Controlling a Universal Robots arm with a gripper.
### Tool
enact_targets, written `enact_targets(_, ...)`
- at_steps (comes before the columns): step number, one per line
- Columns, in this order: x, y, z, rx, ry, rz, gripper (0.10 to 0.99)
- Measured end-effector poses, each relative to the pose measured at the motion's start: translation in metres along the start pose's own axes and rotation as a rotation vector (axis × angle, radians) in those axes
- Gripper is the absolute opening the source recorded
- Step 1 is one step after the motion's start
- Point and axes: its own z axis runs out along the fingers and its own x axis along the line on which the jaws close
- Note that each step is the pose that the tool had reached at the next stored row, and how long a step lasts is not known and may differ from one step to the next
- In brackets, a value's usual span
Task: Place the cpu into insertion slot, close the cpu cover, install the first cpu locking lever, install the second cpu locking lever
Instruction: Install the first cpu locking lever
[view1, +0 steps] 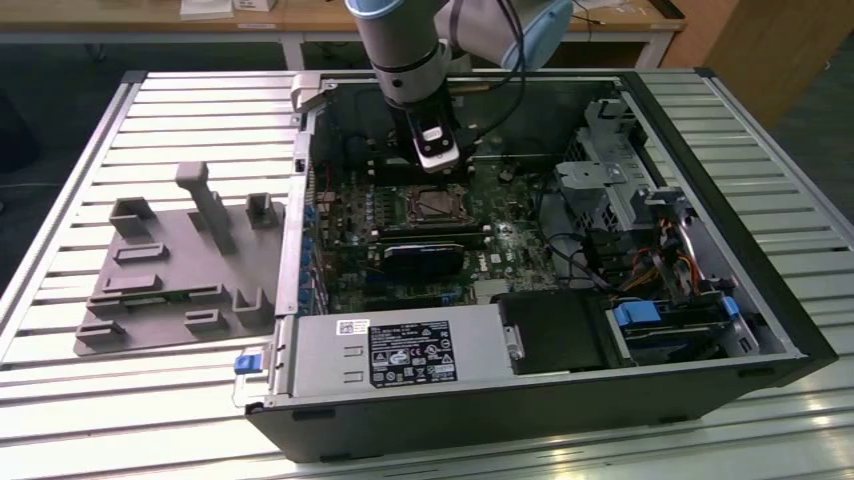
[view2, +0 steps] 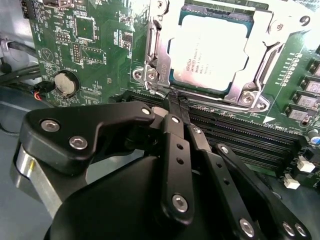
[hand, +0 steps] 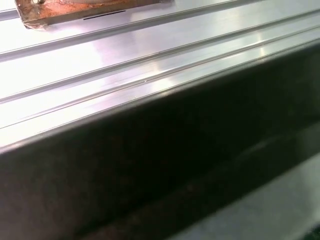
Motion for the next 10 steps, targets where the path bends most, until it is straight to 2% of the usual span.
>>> enact_targets(4,-0.0007,0.0006,-0.0027,0.000,0.0000,0.000,0.106)
enact_targets(10,-0.0031,0.0027,-0.0139,0.000,0.0001,0.000,0.106)
